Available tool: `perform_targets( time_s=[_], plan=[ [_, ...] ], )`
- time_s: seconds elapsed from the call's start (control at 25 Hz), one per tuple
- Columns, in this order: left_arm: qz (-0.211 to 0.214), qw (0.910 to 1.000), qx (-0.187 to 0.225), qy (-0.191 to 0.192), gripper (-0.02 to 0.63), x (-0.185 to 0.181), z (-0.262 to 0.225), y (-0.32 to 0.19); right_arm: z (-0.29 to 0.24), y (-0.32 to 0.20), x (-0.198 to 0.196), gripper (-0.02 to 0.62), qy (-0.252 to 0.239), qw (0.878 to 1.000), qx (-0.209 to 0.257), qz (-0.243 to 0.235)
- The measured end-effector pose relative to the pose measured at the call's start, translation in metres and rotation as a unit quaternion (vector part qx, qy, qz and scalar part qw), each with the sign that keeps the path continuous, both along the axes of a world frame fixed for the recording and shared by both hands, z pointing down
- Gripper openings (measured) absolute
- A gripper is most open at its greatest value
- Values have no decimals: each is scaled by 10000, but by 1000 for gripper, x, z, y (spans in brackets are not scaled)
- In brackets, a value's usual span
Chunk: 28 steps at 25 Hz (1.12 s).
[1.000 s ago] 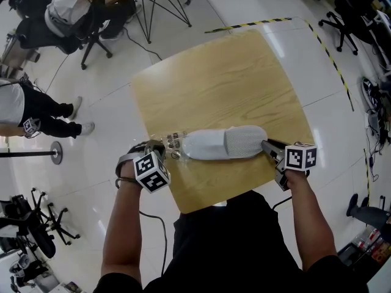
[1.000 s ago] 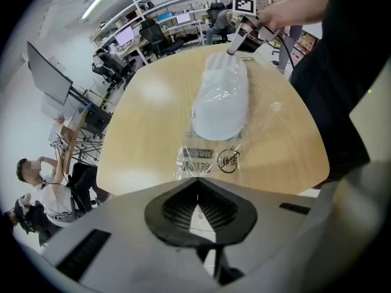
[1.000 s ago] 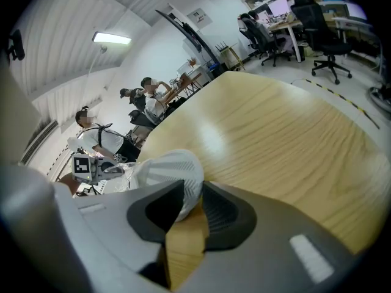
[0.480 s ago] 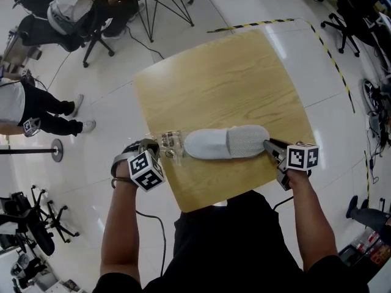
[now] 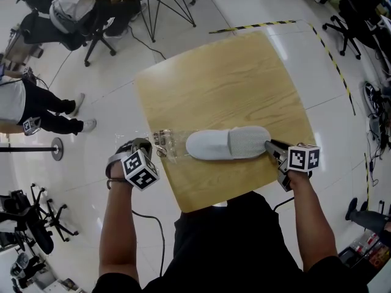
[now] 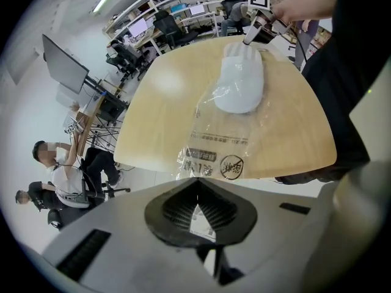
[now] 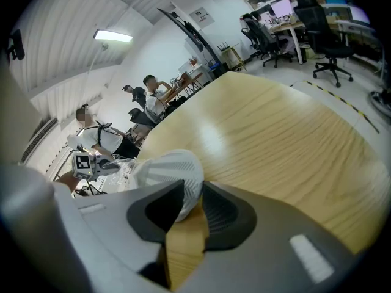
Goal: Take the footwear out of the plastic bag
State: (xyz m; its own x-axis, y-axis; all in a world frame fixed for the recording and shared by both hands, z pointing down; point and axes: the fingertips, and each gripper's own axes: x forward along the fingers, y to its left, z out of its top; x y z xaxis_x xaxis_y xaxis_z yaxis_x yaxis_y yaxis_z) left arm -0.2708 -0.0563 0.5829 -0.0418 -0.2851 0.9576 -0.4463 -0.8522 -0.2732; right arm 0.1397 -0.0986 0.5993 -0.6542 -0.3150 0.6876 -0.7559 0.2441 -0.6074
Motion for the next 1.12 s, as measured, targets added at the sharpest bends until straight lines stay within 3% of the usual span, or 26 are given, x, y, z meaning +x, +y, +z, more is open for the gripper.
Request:
perform_targets(
  time_s=[0.36,0.64,0.84,1.12],
  plan=[
    [-441,9986,189,-206,8,-37,-11,-10,0,-1,-1,97,11,10000,-10,38],
    [-781,9922,931,-278,6,-50,-47,-41,1,3,2,97,25,10000,-4,9],
    [-661,9887,1343,35,6,-20,-76,-78,2,2,1,97,20,10000,-5,42],
    [-92,9902,1268,573,6,68,-79,-120,1,0,-1,97,-5,10000,7,51]
  ],
)
